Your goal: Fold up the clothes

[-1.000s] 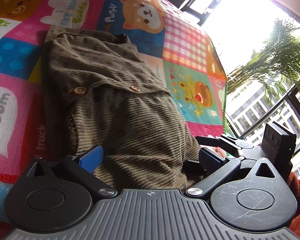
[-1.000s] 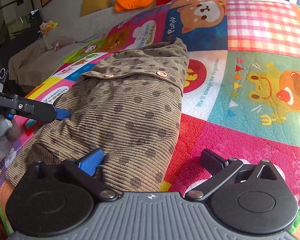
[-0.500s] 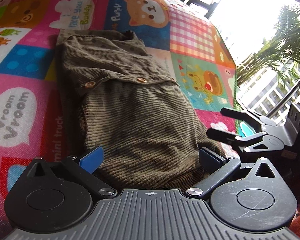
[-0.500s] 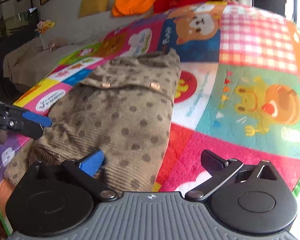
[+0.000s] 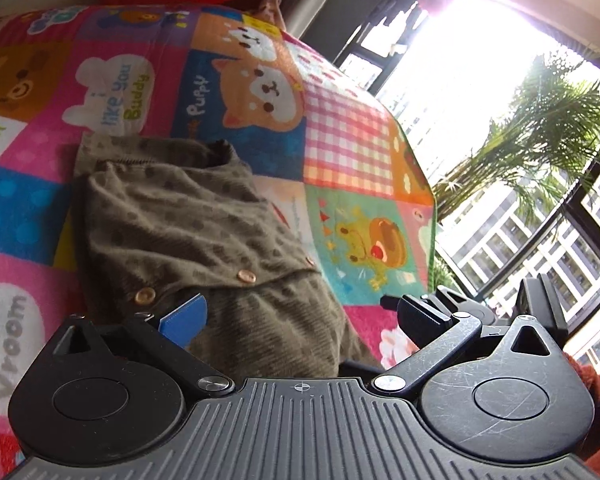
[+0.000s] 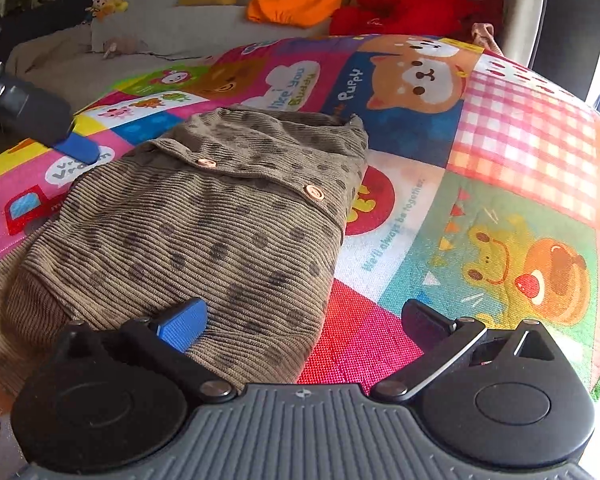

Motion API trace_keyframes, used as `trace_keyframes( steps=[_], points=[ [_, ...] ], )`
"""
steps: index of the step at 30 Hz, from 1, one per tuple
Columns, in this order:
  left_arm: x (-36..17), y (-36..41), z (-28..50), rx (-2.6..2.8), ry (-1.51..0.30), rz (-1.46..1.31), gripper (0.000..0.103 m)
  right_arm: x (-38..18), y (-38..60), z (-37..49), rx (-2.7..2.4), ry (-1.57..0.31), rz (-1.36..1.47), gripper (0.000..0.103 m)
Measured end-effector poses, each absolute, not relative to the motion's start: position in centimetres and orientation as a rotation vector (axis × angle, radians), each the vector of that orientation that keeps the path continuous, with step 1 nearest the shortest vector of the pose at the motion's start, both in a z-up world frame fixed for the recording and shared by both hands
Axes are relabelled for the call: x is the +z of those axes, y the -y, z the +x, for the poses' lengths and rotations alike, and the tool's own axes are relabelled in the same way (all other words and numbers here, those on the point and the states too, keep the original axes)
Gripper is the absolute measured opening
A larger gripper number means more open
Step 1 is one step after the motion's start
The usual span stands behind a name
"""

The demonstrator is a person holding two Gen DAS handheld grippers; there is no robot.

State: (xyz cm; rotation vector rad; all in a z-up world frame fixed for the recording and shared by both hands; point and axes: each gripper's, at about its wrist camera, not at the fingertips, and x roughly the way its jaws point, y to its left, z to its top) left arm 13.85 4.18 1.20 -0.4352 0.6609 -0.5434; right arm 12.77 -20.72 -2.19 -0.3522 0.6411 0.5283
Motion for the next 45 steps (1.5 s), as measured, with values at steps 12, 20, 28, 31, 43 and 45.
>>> trace_keyframes(
  steps=[12,20,28,31,43,45],
  points=[
    [-3.5,-5.9,19.3,-0.437,-0.789,-0.496,0.103,3.1,19.7,21.9,0.559,-0.582,-0.029,0.085],
    [-1.1,-8.9,21.4,-0.434,-0.795,-0.544,0.103,-2.3,17.0,26.0,0.600,-0.794,-0.125,0.074],
    [-1.8,-13.1,32.8,-0.204,-0.759,-0.491,0.102,0.5,16.3,32.3,0.520,-0.680,-0.071,0.058],
    [-2.9,-12.1,35.4,-0.209,-0.794,-0.435,0.095,0.1,15.2,35.0,0.487,-0.666,-0.074,0.056],
    [-3.4,-9.6,36.0,-0.195,-0.765,-0.349,0.009,-2.1,12.8,37.8,0.548,-0.702,-0.092,0.017],
    [-2.7,-9.4,34.9,-0.213,-0.754,-0.351,0.009,-1.4,13.4,37.1,0.561,-0.695,-0.080,0.013]
  ],
)
